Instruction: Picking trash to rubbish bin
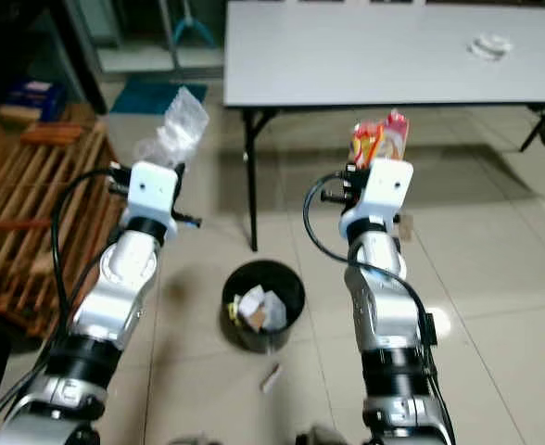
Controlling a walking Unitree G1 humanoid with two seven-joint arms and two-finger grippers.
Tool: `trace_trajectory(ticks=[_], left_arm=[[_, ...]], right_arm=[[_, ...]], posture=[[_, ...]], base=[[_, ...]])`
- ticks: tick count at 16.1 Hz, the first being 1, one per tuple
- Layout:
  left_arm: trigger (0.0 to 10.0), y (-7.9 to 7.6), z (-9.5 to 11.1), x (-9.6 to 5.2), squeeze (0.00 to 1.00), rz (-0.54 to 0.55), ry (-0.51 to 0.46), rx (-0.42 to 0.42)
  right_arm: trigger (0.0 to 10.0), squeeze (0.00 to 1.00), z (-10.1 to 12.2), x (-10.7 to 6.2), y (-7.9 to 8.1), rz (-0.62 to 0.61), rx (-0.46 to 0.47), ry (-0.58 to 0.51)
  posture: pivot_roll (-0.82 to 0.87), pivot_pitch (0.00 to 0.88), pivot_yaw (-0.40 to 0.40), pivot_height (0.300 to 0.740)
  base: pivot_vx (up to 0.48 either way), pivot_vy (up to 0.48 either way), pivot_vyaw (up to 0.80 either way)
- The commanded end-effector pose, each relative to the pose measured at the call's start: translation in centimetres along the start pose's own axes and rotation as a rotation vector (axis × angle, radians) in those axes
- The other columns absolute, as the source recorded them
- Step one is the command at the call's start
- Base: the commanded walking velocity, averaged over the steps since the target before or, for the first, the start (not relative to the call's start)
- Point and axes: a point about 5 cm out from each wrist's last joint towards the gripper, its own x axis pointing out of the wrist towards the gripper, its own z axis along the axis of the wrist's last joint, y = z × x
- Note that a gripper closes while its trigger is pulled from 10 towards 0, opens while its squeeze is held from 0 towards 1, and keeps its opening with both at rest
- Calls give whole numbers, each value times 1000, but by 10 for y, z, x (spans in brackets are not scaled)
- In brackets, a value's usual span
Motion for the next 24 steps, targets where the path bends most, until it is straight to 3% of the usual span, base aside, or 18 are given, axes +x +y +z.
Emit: trace_trajectory(ticks=[1,24], left_arm=[[10000,-7,5,2,0,-23,-19,-1],[10000,-7,4,1,0,-28,-18,2]], right_arm=[[10000,0,2,0,-9,-23,-10,-3],[10000,0,3,0,-9,-23,-12,-4]], posture=[[-36,82,-20,740],[-38,92,-22,740]], base=[[442,0,0],[445,0,0]])
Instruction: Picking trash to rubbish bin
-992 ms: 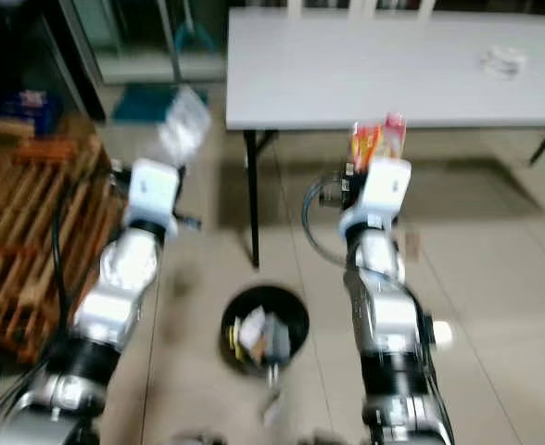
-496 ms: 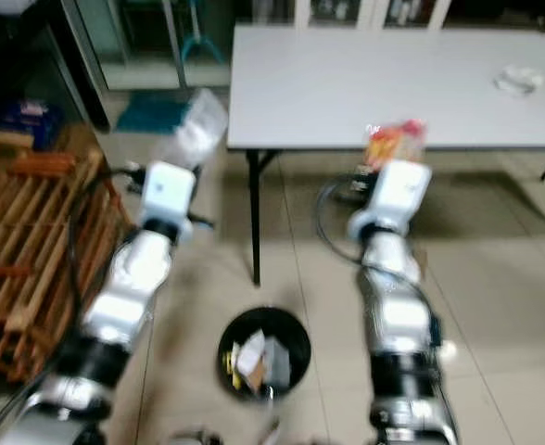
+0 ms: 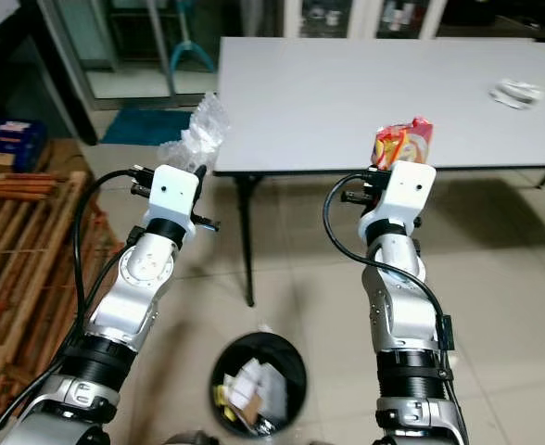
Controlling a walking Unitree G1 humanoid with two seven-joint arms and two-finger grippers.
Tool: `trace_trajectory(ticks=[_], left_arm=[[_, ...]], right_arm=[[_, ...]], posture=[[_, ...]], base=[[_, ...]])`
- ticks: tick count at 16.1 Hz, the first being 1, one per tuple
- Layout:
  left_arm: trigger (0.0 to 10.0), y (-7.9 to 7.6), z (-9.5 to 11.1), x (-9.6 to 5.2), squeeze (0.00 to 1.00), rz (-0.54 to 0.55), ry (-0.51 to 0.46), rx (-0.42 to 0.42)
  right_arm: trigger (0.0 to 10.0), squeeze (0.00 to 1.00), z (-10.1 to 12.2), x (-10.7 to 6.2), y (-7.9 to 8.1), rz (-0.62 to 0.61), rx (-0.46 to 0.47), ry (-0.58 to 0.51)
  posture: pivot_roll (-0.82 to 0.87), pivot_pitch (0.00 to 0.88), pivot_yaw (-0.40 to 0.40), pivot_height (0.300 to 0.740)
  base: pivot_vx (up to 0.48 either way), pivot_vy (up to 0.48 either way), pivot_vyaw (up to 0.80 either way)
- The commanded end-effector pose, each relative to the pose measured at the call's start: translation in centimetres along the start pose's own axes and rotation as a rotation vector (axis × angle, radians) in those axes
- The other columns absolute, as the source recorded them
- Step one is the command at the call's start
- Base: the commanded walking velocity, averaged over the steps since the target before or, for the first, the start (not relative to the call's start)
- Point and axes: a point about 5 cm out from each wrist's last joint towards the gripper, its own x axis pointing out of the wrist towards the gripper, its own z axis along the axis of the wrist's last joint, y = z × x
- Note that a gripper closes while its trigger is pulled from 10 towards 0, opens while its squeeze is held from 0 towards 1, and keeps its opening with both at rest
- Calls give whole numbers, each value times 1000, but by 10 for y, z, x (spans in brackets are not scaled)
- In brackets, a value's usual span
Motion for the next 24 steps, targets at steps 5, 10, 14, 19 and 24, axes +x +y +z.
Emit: trace_trajectory(ticks=[5,10,14,19,24], left_arm=[[10000,-19,-34,-14,0,-168,128,-11],[10000,-66,-118,-66,0,-381,594,-134],[10000,-90,-139,-95,0,-489,770,-176],[10000,-106,-140,-103,0,-579,818,-230],[10000,-105,-140,-101,1000,-563,814,-231]], right_arm=[[10000,0,3,1,7,21,5,-6],[10000,0,3,1,8,21,-1,-4],[10000,0,3,2,9,26,-7,-3],[10000,0,3,1,9,28,-9,-1],[10000,0,3,-1,8,25,-9,3]], posture=[[-34,91,-24,740],[-46,88,-21,740],[-52,84,-22,740],[-58,85,-21,740],[-63,93,-21,740]], base=[[0,0,0],[0,0,0],[0,0,0],[0,0,0],[0,0,0]])
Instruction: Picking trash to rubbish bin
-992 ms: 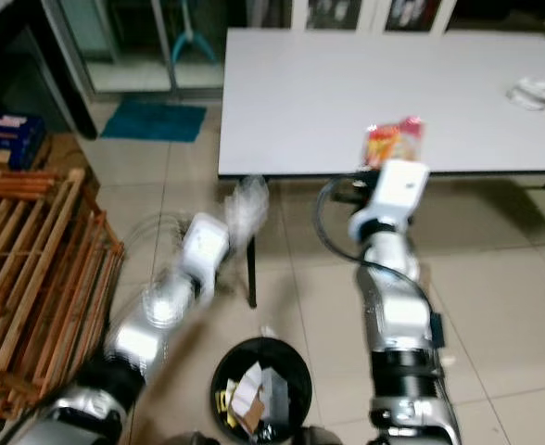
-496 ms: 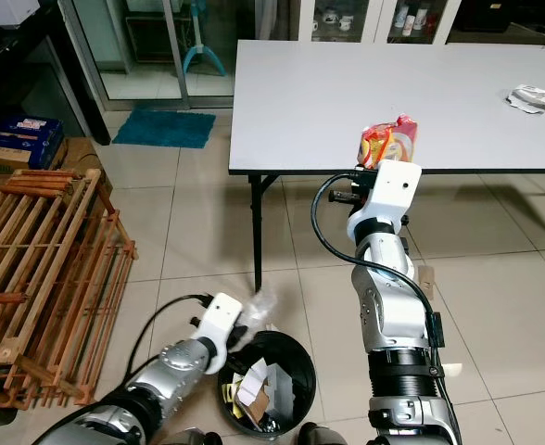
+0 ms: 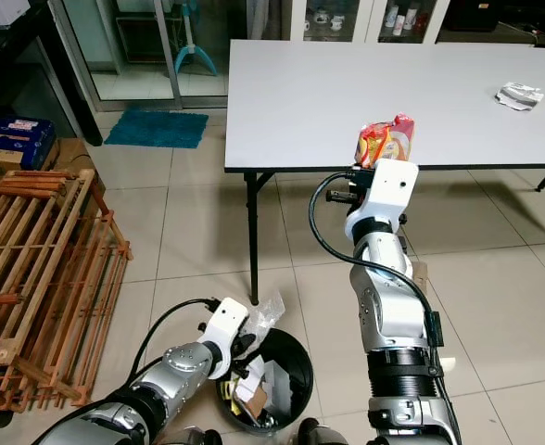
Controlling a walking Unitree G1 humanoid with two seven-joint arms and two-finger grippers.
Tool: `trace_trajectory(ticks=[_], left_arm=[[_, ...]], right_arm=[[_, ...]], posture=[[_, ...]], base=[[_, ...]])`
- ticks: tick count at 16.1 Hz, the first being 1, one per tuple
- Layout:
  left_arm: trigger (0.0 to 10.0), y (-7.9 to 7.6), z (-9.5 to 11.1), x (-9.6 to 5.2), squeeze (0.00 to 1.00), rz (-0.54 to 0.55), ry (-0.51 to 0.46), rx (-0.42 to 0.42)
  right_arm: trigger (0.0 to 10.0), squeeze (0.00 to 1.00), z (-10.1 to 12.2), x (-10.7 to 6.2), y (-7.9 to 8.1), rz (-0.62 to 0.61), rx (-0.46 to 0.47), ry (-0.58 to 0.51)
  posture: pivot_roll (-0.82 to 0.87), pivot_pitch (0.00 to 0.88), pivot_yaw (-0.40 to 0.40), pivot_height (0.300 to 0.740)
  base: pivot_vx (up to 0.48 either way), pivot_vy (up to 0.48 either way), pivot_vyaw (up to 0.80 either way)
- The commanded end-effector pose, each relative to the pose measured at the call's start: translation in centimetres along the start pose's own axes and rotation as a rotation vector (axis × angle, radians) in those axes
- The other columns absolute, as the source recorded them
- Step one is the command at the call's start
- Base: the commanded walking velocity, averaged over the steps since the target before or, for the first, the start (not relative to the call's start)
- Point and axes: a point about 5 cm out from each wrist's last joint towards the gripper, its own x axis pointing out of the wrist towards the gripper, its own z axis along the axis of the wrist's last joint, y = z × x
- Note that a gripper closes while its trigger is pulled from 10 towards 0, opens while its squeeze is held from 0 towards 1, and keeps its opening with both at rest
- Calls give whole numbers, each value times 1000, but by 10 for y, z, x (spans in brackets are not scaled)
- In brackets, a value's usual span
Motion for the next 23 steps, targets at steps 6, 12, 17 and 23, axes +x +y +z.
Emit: trace_trajectory(ticks=[6,12,17,23], left_arm=[[10000,-3,3,1,1000,-45,-3,0],[10000,6,5,-1,0,24,-20,49],[10000,82,38,-29,0,429,-248,-66],[10000,131,51,-60,0,641,-356,-93]], right_arm=[[10000,0,1,-2,-2,-10,-5,4],[10000,0,-3,-2,-2,-3,-9,30],[10000,0,-67,-9,-8,20,-64,337],[10000,0,-107,-18,8,98,-68,515]], posture=[[-60,99,-21,740],[-58,99,-23,740],[-30,106,-38,740],[-19,105,-41,740]], base=[[0,0,0],[0,0,0],[0,0,0],[0,0,0]])
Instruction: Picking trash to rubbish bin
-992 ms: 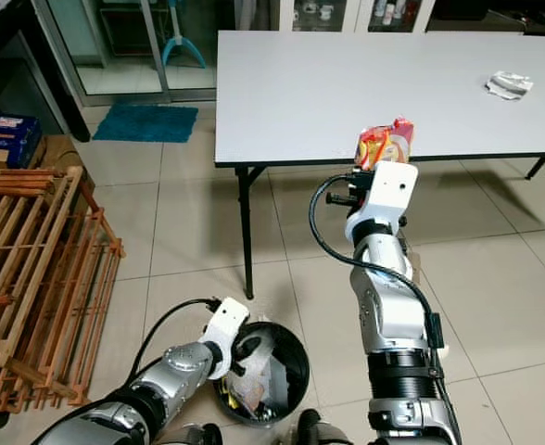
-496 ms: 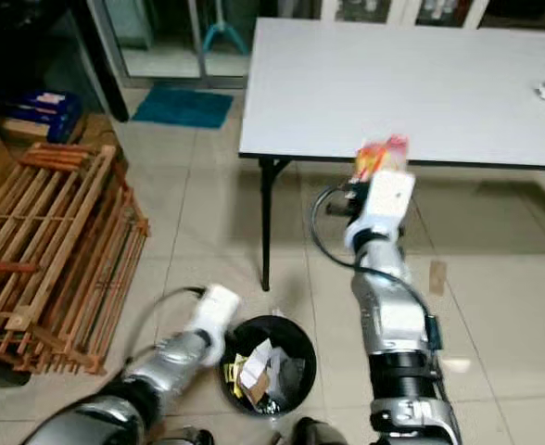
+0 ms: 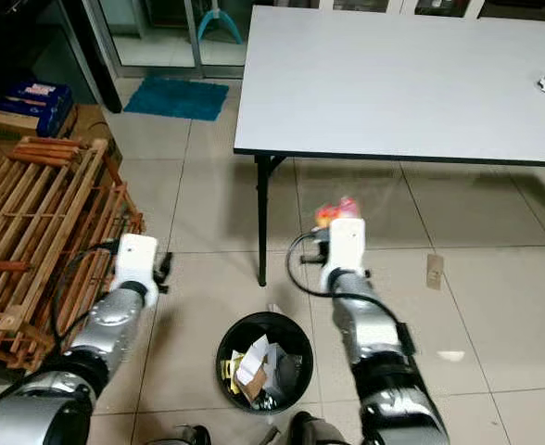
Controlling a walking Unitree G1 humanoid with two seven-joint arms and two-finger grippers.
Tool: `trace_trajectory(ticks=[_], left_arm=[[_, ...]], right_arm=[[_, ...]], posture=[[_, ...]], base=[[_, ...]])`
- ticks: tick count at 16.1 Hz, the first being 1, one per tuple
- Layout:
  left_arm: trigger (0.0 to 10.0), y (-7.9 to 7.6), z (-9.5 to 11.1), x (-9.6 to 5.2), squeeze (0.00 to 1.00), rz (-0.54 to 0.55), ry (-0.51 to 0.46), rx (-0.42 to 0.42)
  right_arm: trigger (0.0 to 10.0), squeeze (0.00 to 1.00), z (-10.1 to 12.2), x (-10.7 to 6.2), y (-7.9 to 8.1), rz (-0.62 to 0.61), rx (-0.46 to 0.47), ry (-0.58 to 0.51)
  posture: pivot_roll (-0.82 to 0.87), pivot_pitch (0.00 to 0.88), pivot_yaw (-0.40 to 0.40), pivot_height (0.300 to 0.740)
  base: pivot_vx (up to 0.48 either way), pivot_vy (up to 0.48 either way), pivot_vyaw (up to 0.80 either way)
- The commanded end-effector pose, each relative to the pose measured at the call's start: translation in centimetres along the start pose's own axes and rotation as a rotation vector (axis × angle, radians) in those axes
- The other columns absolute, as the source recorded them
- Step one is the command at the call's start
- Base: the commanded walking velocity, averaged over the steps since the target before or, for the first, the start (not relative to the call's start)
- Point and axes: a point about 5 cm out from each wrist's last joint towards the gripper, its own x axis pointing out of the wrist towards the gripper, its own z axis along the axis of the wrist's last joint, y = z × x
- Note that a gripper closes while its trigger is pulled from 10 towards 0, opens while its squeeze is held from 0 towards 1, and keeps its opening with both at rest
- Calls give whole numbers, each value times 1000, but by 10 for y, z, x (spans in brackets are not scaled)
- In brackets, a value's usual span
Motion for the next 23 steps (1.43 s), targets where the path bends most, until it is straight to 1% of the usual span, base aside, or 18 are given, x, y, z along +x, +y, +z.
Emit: trace_trajectory(ticks=[1,2,4,5,7,8,9,11,13,14,16,19,23], left_arm=[[10000,3,6,2,0,26,-29,-16],[10000,3,9,2,0,30,-44,-7],[10000,3,18,3,0,29,-89,7],[10000,3,20,4,0,29,-97,12],[10000,6,26,4,0,36,-122,16],[10000,7,27,4,0,39,-127,17],[10000,8,29,5,0,44,-134,18],[10000,8,29,5,0,43,-134,20],[10000,5,28,5,0,35,-126,27],[10000,5,28,5,0,34,-127,28],[10000,4,28,4,0,31,-131,32],[10000,3,29,4,0,29,-133,36],[10000,2,30,4,0,27,-141,33]], right_arm=[[10000,0,-10,2,1,13,1,41],[10000,0,-16,3,1,14,-6,73],[10000,0,-33,5,8,63,-13,166],[10000,0,-37,5,10,71,-12,187],[10000,0,-54,3,18,94,-14,261],[10000,0,-57,3,20,106,-16,274],[10000,0,-63,1,30,144,-27,297],[10000,0,-72,-1,36,167,-58,332],[10000,0,-88,-8,39,174,-77,400],[10000,0,-90,-9,39,173,-74,407],[10000,0,-90,-9,47,195,-16,394],[10000,0,-86,-8,56,231,-21,374],[10000,0,-82,-6,58,228,-10,332]], posture=[[-19,103,-43,740],[-16,103,-45,740],[-13,102,-47,740],[-9,100,-49,740],[3,100,-52,740],[3,100,-52,740],[5,98,-54,740],[10,96,-55,740],[15,91,-56,740],[17,92,-56,740],[18,89,-54,740],[21,83,-52,740],[22,80,-49,740]], base=[[0,0,0],[0,0,0],[0,0,0],[0,0,0],[0,0,0],[0,0,0],[0,0,0],[0,0,0],[0,0,0],[0,0,0],[0,0,0],[0,0,0],[0,0,0]])
